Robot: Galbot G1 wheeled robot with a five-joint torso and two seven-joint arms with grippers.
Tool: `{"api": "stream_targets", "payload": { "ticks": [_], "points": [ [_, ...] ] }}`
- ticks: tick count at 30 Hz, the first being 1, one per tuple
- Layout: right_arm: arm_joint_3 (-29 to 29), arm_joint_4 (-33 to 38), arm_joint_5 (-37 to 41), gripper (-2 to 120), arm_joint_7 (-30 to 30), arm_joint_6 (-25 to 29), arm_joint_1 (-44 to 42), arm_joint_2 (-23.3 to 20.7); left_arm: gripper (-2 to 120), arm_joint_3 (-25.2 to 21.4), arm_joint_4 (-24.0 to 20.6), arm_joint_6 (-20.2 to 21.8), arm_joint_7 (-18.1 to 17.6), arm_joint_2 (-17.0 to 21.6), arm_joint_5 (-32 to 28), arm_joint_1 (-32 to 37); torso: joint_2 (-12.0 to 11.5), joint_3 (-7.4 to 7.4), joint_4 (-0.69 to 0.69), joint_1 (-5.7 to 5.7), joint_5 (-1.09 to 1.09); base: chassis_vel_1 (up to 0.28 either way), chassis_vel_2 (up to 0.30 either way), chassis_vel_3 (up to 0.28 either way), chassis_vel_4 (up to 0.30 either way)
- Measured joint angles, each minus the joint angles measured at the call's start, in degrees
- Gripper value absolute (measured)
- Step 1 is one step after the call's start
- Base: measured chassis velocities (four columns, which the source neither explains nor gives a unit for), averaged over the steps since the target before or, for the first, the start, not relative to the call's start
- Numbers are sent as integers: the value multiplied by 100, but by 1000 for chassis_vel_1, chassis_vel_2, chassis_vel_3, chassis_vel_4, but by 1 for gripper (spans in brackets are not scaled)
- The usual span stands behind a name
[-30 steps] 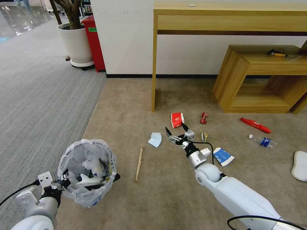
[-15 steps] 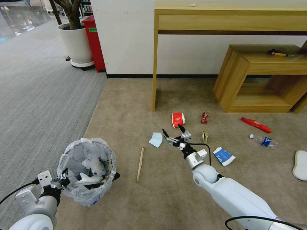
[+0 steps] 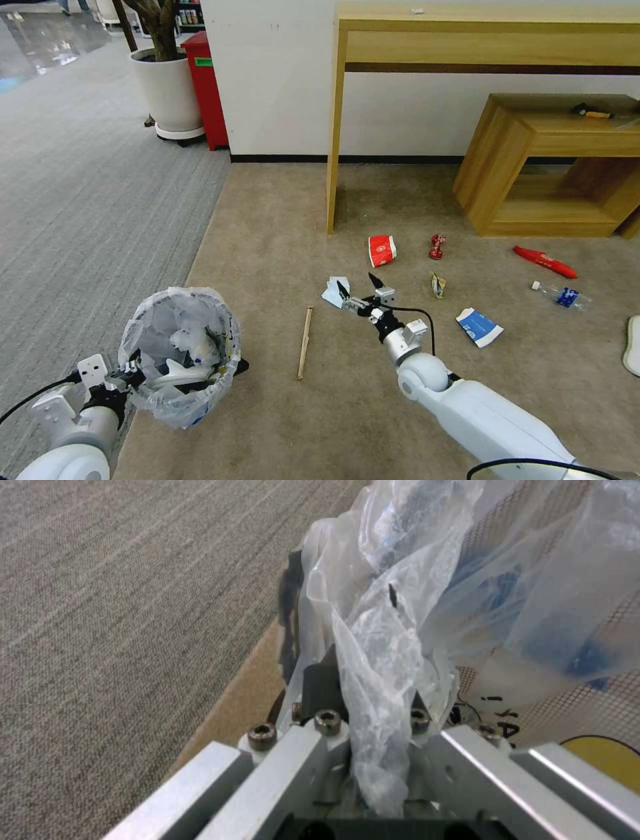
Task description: Pick up the trash bin and place the garbage on the floor into it.
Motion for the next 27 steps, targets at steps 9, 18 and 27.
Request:
{"api": "stream_targets", "payload": {
  "ticks": [9,18,27],
  "points": [
    [-723,-417,272,100,519,-463,60,550,0,58,25,3,-1,-81,53,-13,0,0,1,0,0,0,0,0,0],
    [-956,-799,366,100,1003,-739,216,1159,0,73,72,3,-2,-121,89,-23,0,0,2,0,-1,0,0,0,0],
    [-921,-861,423,100,1323,-980,266,1279,0,94,75,4,-12,-153,122,-42,0,0,1,0,0,0,0,0,0]
  ]
}}
